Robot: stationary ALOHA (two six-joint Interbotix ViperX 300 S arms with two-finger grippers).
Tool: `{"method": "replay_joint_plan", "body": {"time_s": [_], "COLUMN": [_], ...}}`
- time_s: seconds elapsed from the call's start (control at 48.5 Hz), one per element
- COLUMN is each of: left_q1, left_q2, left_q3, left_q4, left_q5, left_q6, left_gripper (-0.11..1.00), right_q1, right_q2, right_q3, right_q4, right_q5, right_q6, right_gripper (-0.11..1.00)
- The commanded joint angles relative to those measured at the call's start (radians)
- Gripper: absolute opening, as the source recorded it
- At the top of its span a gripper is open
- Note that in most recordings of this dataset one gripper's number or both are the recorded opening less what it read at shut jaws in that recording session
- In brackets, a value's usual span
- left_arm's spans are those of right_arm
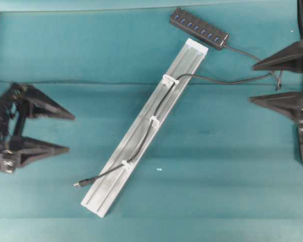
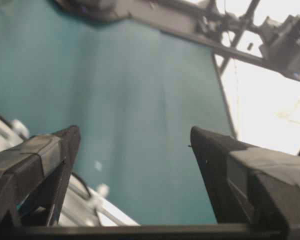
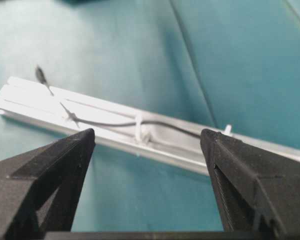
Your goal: Pass the USB cable through three rings with both arms.
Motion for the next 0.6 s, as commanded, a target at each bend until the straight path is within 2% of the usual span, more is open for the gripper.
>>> {"method": "replay_joint_plan", "body": {"time_s": [0.0,0.288,0.474,0.577], "left_q1": [0.008,0.017,0.018,0.028], "left_q2": [-0.018,-0.138,-0.245,-0.288], "left_q3": [-0.014,-0.023,-0.046,-0.063], "left_q4": [0.005,0.005,0.005,0.005], "left_q5": [0.000,0.023,0.169,0.241], "left_q6": [0.014,0.043,0.104,0.115], "left_gripper": [0.96,0.96,0.96,0.96], "right_q1": [-0.002,-0.002,-0.002,-0.003], "right_q2": [-0.048,-0.187,-0.278,-0.313], "right_q3": [0.026,0.104,0.146,0.163], "right_q4": [0.000,0.000,0.000,0.000], "right_q5": [-0.008,-0.008,-0.008,-0.006], "right_q6": [0.011,0.011,0.011,0.012], "right_gripper": [0.85,0.85,0.85,0.85]}}
